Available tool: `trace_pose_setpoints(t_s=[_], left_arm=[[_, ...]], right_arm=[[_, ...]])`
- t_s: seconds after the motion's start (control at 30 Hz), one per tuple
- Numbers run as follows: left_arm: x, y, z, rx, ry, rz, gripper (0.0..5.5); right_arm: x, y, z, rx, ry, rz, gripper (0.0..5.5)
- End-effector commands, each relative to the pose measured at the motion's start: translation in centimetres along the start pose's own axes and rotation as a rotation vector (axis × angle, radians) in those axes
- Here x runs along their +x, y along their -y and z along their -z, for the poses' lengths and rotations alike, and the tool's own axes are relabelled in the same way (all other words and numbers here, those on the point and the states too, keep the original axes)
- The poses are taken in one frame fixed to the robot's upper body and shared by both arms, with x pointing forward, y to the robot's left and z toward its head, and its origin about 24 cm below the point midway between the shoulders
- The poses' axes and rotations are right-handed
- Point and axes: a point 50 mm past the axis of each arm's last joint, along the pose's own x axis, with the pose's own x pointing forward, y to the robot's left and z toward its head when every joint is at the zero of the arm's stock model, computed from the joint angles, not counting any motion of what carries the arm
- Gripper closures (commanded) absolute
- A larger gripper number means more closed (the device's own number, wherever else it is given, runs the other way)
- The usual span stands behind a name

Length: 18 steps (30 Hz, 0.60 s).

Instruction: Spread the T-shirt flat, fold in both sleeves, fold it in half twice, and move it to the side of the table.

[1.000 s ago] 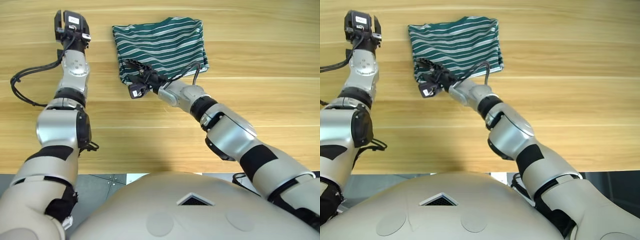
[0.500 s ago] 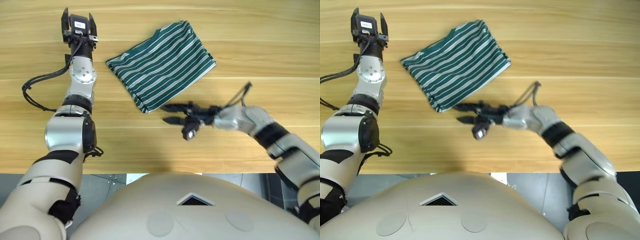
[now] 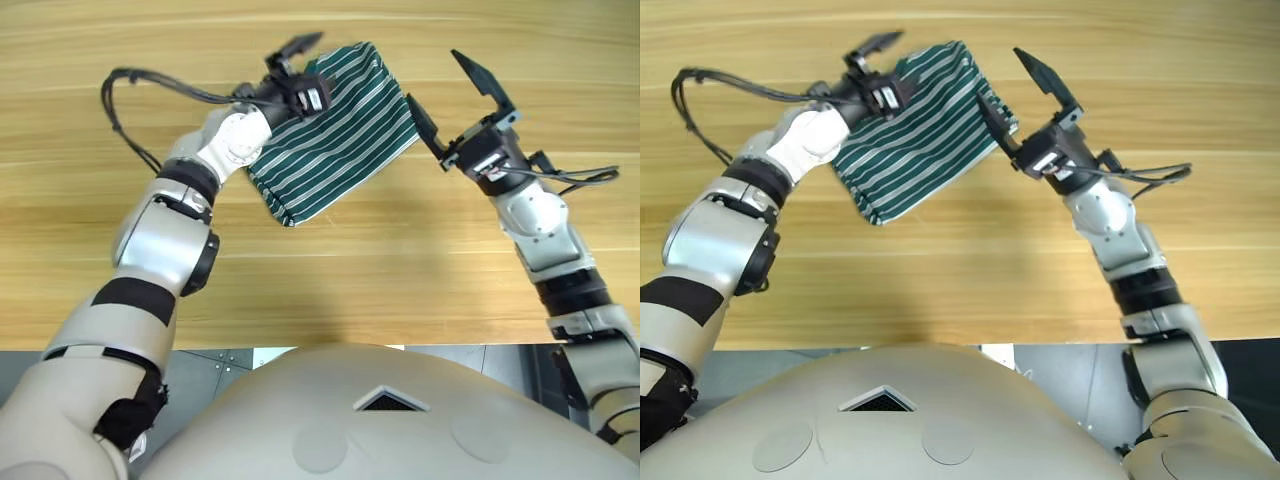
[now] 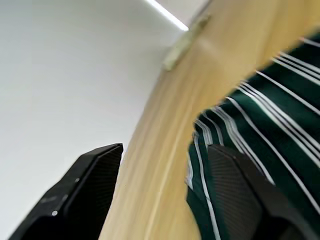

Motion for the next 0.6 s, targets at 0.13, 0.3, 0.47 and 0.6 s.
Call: trace_pose_setpoints(t_s=[0.13,0.3,0.47,0.6], left_arm=[[-0.5,0.6,3.0,0.176,-0.293,0.125,2.36],[-3.8,2.6,5.7,-0.053,-0.355,0.023,2.36],[-6.0,7.9,3.7,-0.358,-0.209,-0.038,2.36],[-6.1,9.0,-1.5,-0.784,-0.057,-0.280,2.36]], right_arm=[[1.8,-2.0,-0.1,-0.032,0.048,-0.081,2.55],[1.7,-2.9,0.0,-0.044,0.043,-0.121,2.55],[1.2,-3.8,0.2,-0.038,0.024,-0.146,2.55],[1.1,-4.3,0.1,-0.060,0.021,-0.186,2.55]])
